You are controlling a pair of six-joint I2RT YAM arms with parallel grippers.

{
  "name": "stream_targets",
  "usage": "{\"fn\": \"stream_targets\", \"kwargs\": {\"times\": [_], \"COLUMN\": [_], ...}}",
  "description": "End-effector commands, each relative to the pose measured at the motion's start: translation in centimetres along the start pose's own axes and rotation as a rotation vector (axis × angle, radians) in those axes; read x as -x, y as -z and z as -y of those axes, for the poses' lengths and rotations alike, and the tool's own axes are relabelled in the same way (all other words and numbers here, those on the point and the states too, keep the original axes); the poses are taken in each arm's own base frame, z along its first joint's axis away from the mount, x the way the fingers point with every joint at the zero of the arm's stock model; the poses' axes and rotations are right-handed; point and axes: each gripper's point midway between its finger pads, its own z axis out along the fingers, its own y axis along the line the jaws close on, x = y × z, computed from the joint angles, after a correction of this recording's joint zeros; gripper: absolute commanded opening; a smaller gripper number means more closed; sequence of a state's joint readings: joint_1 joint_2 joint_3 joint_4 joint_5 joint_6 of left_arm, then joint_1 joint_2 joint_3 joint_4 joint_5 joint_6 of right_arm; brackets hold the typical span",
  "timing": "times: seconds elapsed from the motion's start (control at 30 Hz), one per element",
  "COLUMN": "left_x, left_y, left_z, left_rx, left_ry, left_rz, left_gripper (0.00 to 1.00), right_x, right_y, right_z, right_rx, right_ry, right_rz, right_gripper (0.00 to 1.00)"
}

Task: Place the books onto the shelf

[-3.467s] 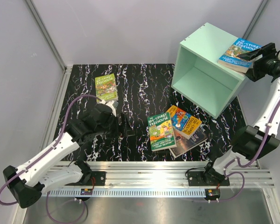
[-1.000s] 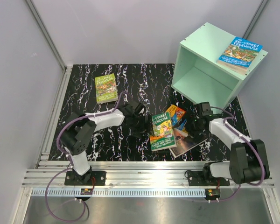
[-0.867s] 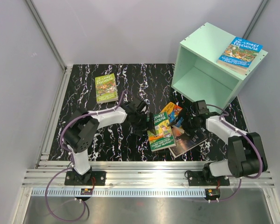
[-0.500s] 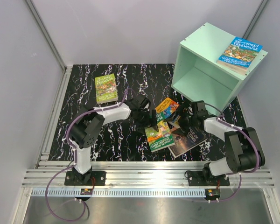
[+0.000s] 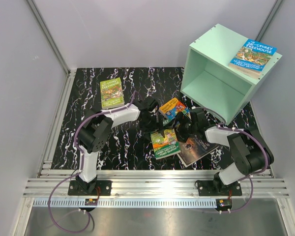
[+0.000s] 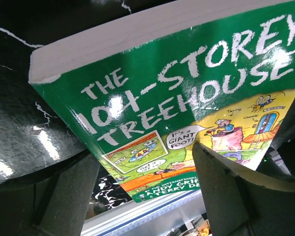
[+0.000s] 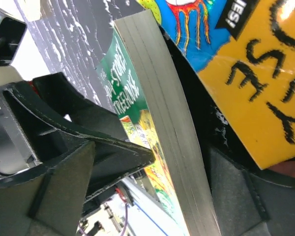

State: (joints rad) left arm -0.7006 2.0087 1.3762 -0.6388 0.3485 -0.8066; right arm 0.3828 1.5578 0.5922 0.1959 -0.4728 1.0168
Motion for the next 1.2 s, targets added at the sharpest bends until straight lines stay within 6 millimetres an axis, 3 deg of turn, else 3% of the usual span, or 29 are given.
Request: {"fn": "stream_targets", "kwargs": {"times": [0.0, 0.1, 0.13, 0.2, 0.27, 0.43, 0.5, 0.53, 0.6, 0.63, 0.7, 0.73, 0.8, 0.83, 0.9, 0.93, 1.0, 1.03, 1.1, 1.13, 1.17], "left_x": [2.0, 1.7, 1.2, 1.0, 0.4, 0.3, 0.2, 0.4, 0.1, 0.1, -0.4, -0.8, -1.6, -2.0, -3.1, -3.4, -4.1, -4.6, -5.2, -5.4, -5.6], "left_y": [-1.1, -0.5, -0.6, 0.1, 0.2, 3.4, 5.0, 7.2, 9.5, 11.8, 13.5, 15.1, 15.5, 15.7, 16.0, 16.1, 16.9, 16.4, 16.9, 16.8, 17.0], "left_z": [3.1, 3.0, 2.4, 2.6, 1.9, 3.2, 3.4, 4.0, 3.7, 3.9, 2.9, 3.0, 1.9, 1.7, 0.9, 0.7, 0.6, 0.0, -0.1, -0.4, -0.4], "left_rx": [-0.086, -0.099, -0.089, -0.106, -0.101, -0.153, -0.155, -0.175, -0.172, -0.194, -0.196, -0.220, -0.203, -0.202, -0.213, -0.222, -0.255, -0.251, -0.268, -0.269, -0.272], "left_ry": [-0.071, -0.074, -0.068, -0.075, -0.070, -0.098, -0.123, -0.141, -0.165, -0.180, -0.189, -0.208, -0.206, -0.209, -0.204, -0.197, -0.182, -0.172, -0.165, -0.162, -0.162], "left_rz": [0.101, 0.117, 0.110, 0.128, 0.125, 0.177, 0.201, 0.251, 0.285, 0.335, 0.358, 0.385, 0.382, 0.381, 0.386, 0.388, 0.409, 0.396, 0.404, 0.402, 0.404], "left_gripper": [0.83, 0.82, 0.82, 0.82, 0.82, 0.82, 0.82, 0.82, 0.83, 0.84, 0.86, 0.86, 0.86, 0.86, 0.86, 0.86, 0.86, 0.86, 0.86, 0.86, 0.86], "right_x": [-6.1, -6.4, -6.4, -6.5, -6.5, -5.6, -4.9, -3.8, -3.4, -2.7, -1.8, -0.8, 0.6, 2.2, 4.5, 6.2, 9.3, 12.5, 15.8, 19.2, 20.5], "right_y": [0.8, 1.9, 2.2, 3.0, 3.8, 6.0, 7.7, 8.6, 10.8, 12.5, 14.5, 16.5, 18.6, 21.4, 23.1, 25.0, 27.8, 30.9, 34.1, 37.2, 38.2], "right_z": [7.2, 6.9, 6.7, 6.0, 5.2, 2.6, 0.4, -1.8, -3.5, -5.7, -8.1, -10.5, -13.3, -17.0, -18.5, -21.3, -22.9, -24.2, -24.9, -24.4, -24.2], "right_rx": [-0.257, -0.260, -0.255, -0.243, -0.236, -0.215, -0.199, -0.171, -0.173, -0.159, -0.140, -0.128, -0.112, -0.061, -0.105, -0.091, -0.103, -0.083, -0.052, -0.031, -0.009], "right_ry": [-0.021, -0.021, -0.021, -0.013, -0.005, 0.050, 0.089, 0.114, 0.141, 0.163, 0.204, 0.232, 0.284, 0.324, 0.353, 0.365, 0.358, 0.308, 0.257, 0.193, 0.171], "right_rz": [-0.155, -0.144, -0.141, -0.137, -0.130, -0.083, -0.046, -0.001, 0.031, 0.075, 0.125, 0.179, 0.246, 0.343, 0.396, 0.448, 0.523, 0.592, 0.655, 0.722, 0.734], "right_gripper": [0.91, 0.58, 0.38, 0.23, 0.00, 0.00, 0.00, 0.00, 0.00, 0.00, 0.00, 0.00, 0.00, 0.00, 0.00, 0.00, 0.00, 0.00, 0.00, 0.00, 0.00]}}
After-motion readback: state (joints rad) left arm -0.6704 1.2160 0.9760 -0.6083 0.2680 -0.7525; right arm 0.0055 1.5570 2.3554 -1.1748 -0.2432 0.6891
